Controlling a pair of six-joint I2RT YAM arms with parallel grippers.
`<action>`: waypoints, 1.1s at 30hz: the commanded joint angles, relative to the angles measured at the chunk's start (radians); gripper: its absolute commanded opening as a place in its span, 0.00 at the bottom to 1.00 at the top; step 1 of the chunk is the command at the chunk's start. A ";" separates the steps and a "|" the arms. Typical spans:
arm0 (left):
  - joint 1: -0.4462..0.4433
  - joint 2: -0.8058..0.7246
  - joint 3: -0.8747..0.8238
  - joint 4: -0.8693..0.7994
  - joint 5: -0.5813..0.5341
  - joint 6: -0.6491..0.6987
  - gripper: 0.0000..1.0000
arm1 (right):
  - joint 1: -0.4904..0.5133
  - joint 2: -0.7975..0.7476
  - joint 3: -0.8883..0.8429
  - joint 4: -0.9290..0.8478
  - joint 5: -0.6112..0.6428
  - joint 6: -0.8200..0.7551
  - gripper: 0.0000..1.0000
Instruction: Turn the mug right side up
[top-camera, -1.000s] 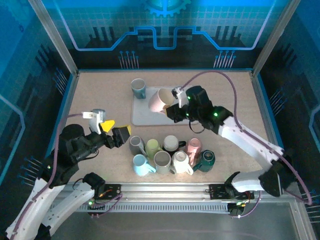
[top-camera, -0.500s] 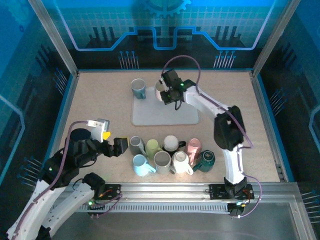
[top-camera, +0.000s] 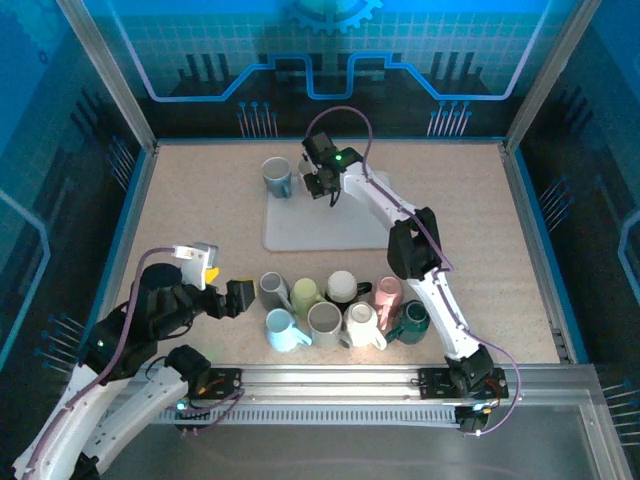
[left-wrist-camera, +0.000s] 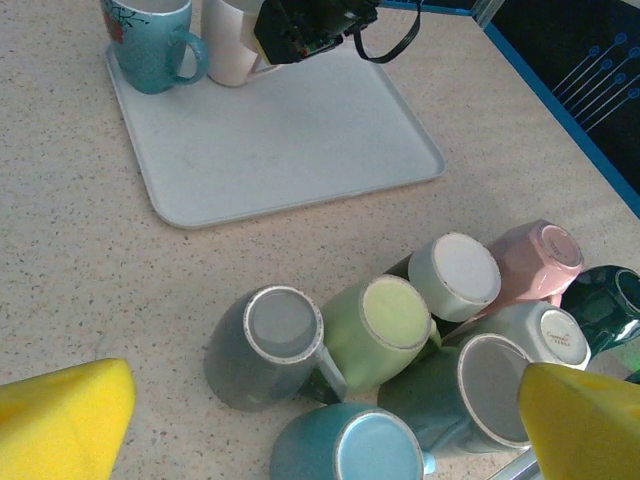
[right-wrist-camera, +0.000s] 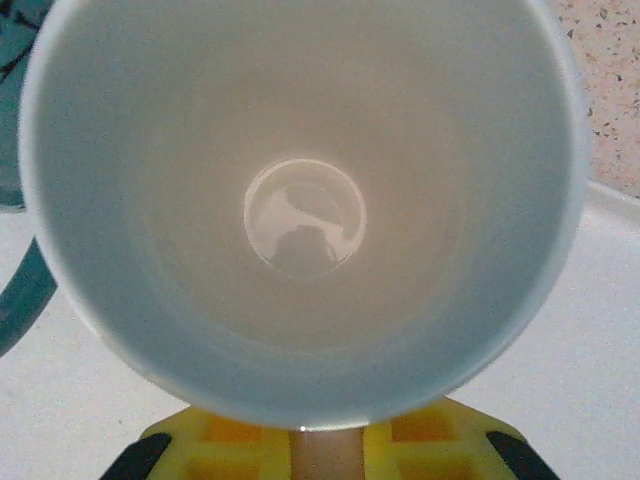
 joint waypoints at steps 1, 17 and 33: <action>-0.010 -0.019 -0.011 0.010 -0.026 0.012 0.99 | -0.006 0.053 0.093 -0.031 0.009 0.019 0.00; -0.009 -0.020 -0.015 0.014 -0.040 0.012 0.99 | -0.008 0.075 0.126 -0.002 -0.033 0.022 0.33; -0.008 0.038 0.011 -0.022 -0.151 -0.049 0.99 | -0.003 -0.394 -0.417 0.275 -0.063 0.024 0.55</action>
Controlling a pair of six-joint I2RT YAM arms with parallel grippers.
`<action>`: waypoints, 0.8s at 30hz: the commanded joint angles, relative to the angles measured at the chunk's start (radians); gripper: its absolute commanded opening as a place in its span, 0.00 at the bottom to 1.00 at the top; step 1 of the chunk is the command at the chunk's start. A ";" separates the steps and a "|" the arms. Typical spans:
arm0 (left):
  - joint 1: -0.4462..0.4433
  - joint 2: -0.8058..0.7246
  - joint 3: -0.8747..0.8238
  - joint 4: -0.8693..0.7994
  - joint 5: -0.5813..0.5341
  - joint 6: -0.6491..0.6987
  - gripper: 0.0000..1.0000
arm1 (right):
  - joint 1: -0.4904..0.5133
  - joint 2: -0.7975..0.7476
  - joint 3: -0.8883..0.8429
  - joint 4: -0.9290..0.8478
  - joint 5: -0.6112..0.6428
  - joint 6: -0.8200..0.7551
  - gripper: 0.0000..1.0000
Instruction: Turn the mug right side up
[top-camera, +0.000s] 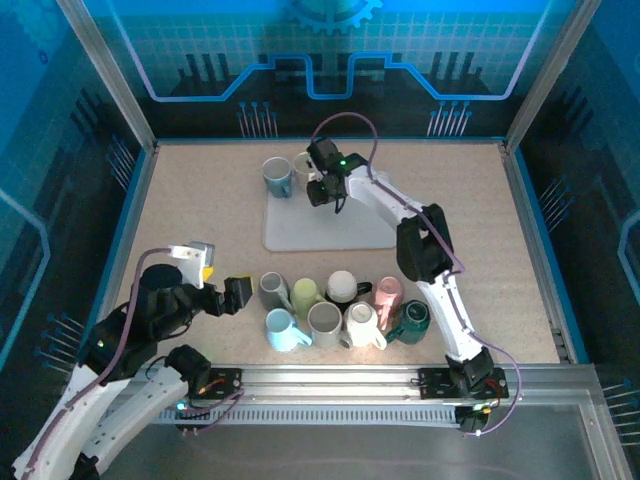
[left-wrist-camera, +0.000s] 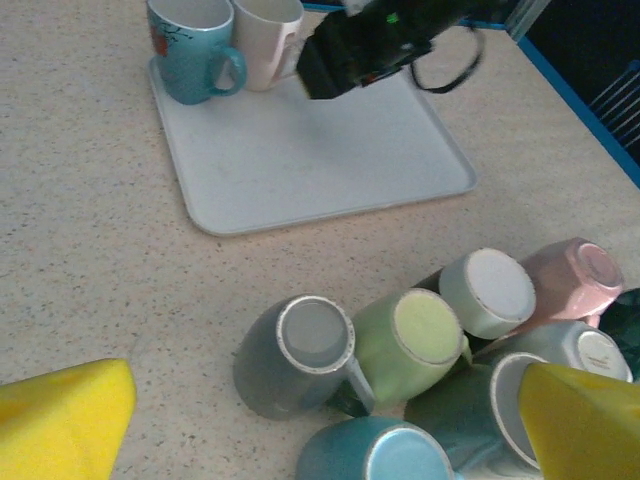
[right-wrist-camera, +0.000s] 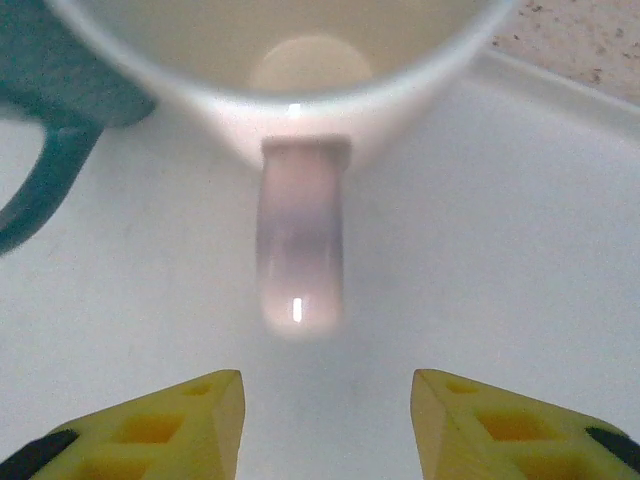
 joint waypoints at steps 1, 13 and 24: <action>-0.004 0.050 0.022 -0.025 -0.067 -0.049 0.99 | -0.003 -0.233 -0.122 0.168 -0.030 0.010 0.59; -0.003 0.340 0.146 -0.217 -0.007 -0.553 0.99 | 0.111 -0.733 -0.704 0.363 0.111 0.186 0.62; -0.004 0.685 0.234 -0.220 0.026 -0.675 0.99 | 0.240 -1.089 -1.064 0.353 0.239 0.222 0.62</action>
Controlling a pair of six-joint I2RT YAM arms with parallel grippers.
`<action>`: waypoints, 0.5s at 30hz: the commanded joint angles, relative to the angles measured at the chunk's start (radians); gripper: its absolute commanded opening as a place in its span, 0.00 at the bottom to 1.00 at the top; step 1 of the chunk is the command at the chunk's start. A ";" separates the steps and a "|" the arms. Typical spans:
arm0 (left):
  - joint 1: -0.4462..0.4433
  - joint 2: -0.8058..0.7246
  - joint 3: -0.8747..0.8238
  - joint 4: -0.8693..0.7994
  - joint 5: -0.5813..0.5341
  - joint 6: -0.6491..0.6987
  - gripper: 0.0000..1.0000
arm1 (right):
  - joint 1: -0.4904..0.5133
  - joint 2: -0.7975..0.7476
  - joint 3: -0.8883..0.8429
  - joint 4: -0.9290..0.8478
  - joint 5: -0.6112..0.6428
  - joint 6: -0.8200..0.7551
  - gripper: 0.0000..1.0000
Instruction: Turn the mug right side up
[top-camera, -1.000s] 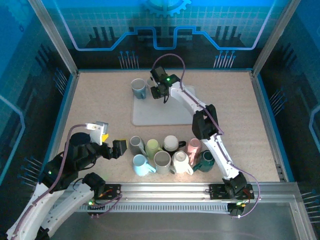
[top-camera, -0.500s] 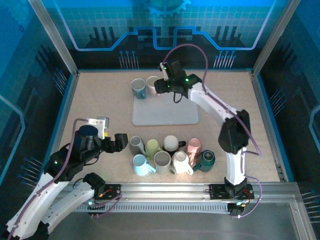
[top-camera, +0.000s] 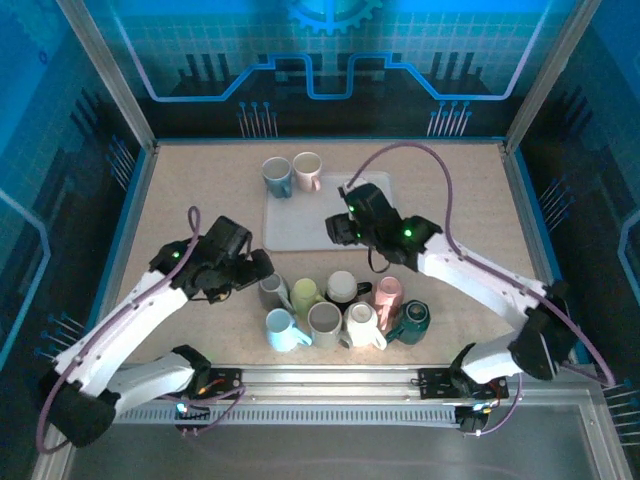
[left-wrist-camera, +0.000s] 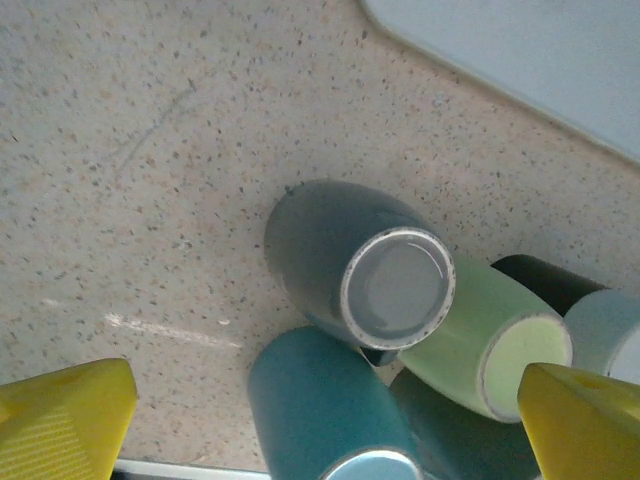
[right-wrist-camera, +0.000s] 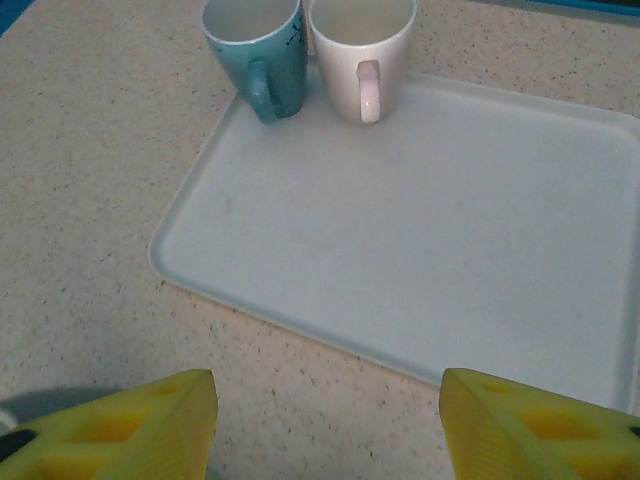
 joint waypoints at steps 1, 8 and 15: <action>-0.004 0.078 0.043 0.013 0.026 -0.048 0.99 | 0.032 -0.120 -0.089 0.022 0.076 0.028 0.62; -0.004 0.298 0.123 0.034 0.031 -0.029 0.99 | 0.042 -0.305 -0.208 -0.032 0.119 0.029 0.62; -0.003 0.438 0.142 0.071 0.076 -0.036 0.99 | 0.042 -0.389 -0.258 -0.063 0.137 0.022 0.62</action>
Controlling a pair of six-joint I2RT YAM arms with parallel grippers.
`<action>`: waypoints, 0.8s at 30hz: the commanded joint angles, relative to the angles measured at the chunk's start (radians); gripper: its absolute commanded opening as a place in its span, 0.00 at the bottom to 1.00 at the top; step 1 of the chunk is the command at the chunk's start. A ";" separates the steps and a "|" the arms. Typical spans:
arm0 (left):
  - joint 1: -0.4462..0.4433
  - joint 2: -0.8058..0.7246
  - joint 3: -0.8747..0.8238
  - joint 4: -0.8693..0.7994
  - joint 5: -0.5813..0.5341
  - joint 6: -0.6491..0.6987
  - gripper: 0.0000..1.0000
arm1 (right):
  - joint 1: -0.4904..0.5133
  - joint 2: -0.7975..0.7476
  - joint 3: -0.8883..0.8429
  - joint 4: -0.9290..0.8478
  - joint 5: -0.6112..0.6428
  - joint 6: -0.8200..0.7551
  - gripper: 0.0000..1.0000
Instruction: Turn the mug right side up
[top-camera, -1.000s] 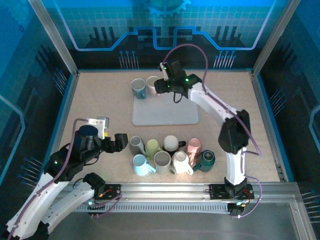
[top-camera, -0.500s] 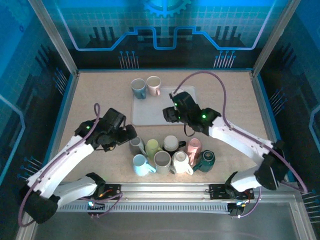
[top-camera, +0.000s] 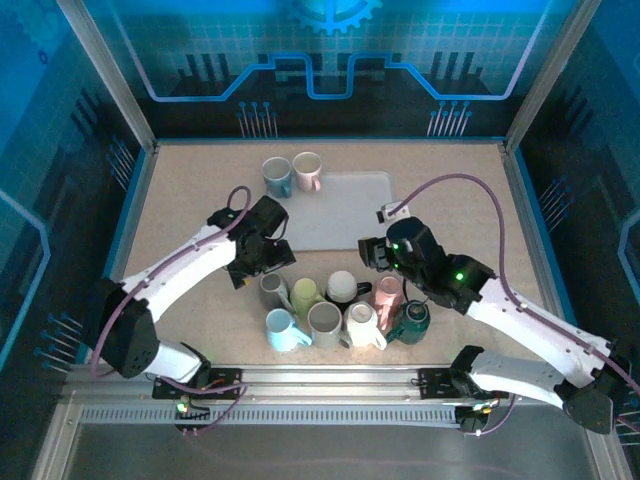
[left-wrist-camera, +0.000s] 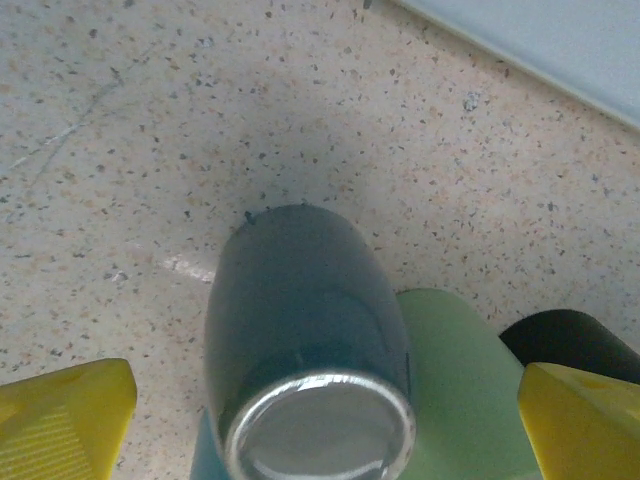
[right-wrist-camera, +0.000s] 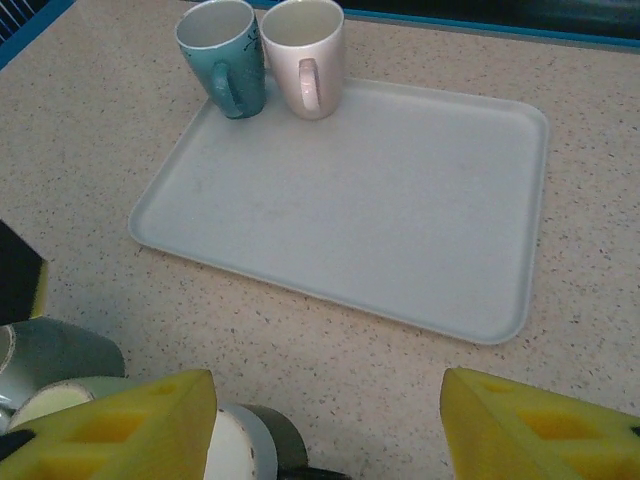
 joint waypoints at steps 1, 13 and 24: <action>-0.004 0.045 0.000 0.023 0.057 -0.021 0.99 | 0.014 -0.020 -0.015 -0.022 0.045 0.002 0.62; -0.004 0.122 -0.104 0.105 0.105 -0.087 0.95 | 0.013 0.022 -0.016 0.016 0.059 -0.016 0.63; -0.003 0.136 -0.118 0.103 0.078 -0.095 0.77 | 0.013 -0.007 -0.049 0.023 0.084 0.006 0.63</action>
